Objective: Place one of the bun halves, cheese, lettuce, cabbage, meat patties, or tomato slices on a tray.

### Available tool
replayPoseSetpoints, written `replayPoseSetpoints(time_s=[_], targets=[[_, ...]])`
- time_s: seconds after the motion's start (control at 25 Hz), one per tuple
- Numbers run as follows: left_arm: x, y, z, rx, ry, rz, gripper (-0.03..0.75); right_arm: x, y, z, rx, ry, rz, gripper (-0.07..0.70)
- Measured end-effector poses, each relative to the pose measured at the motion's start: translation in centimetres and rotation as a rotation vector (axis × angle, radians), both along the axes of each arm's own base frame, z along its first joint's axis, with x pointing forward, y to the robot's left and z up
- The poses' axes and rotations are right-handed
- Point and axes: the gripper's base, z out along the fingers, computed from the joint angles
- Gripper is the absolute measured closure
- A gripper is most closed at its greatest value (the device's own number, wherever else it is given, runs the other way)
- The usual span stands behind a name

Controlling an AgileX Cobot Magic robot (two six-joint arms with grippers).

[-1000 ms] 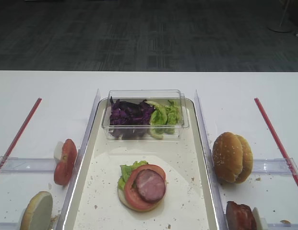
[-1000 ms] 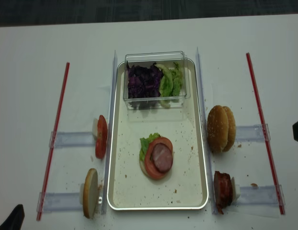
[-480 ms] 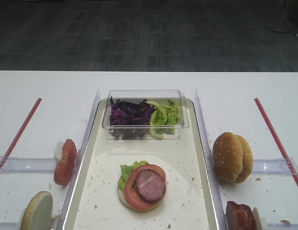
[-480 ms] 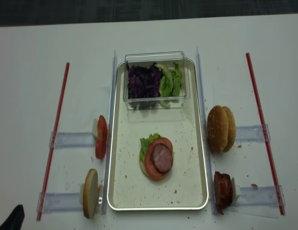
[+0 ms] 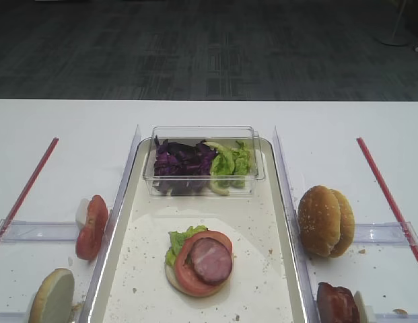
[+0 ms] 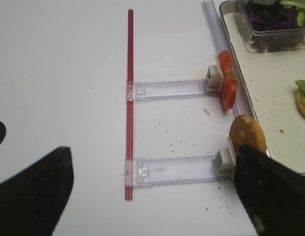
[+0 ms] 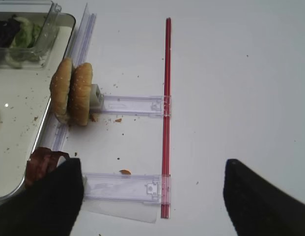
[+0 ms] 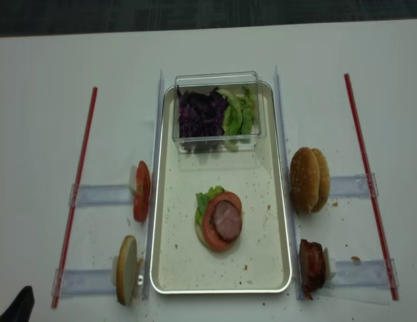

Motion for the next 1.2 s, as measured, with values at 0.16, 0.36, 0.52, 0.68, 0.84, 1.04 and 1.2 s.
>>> replayPoseSetpoints(time_s=[0.16,0.36,0.52,0.68,0.84,1.04,1.2], targets=[[0.00,0.00,0.00,0.000,0.000,0.000,0.103,-0.79,0.01,-0.18,-0.004,-0.062,-0.002,0.029],[0.00,0.00,0.00,0.000,0.000,0.000,0.103,-0.92,0.02,-0.23,-0.001,-0.071,-0.005,0.029],[0.00,0.00,0.00,0.000,0.000,0.000,0.103,-0.94,0.02,-0.23,0.001,-0.072,-0.006,0.029],[0.00,0.00,0.00,0.000,0.000,0.000,0.103,-0.94,0.01,-0.23,0.007,-0.072,-0.011,0.029],[0.00,0.00,0.00,0.000,0.000,0.000,0.103,-0.94,-0.02,-0.24,0.007,-0.071,-0.015,0.029],[0.00,0.00,0.00,0.002,0.000,-0.001,0.103,-0.94,-0.12,-0.24,0.012,-0.070,-0.031,0.029],[0.00,0.00,0.00,0.002,0.000,-0.001,0.103,-0.94,-0.14,-0.25,0.014,-0.069,-0.035,0.029]])
